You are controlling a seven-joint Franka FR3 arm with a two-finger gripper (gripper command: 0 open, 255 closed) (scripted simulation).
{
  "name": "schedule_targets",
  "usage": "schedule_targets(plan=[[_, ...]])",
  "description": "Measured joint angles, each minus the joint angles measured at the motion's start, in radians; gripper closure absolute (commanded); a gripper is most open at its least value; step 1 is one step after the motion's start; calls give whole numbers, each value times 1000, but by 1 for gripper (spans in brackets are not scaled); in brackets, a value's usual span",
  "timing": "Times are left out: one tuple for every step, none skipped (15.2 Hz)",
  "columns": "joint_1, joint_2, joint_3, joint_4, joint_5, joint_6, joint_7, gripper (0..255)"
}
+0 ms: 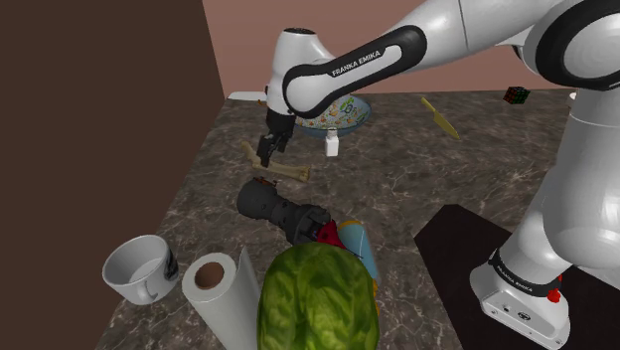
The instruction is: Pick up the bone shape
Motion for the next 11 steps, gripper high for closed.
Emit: schedule_targets(plan=[[-1,5,0,-9,1,15,-3,0],[0,12,0,-15,0,27,-4,0],[0,17,0,-21,0,37,-5,0],[0,21,-1,-30,0,51,-6,0],[0,28,-1,-32,0,60,-7,0],[0,30,-1,-33,-1,63,-7,255],[1,31,-1,-34,-1,65,-6,255],[1,32,-1,-35,-1,66,-6,255],[1,32,-1,-35,-1,67,-6,255],[1,32,-1,-35,-1,67,-6,255],[1,32,-1,-35,-1,67,-6,255]])
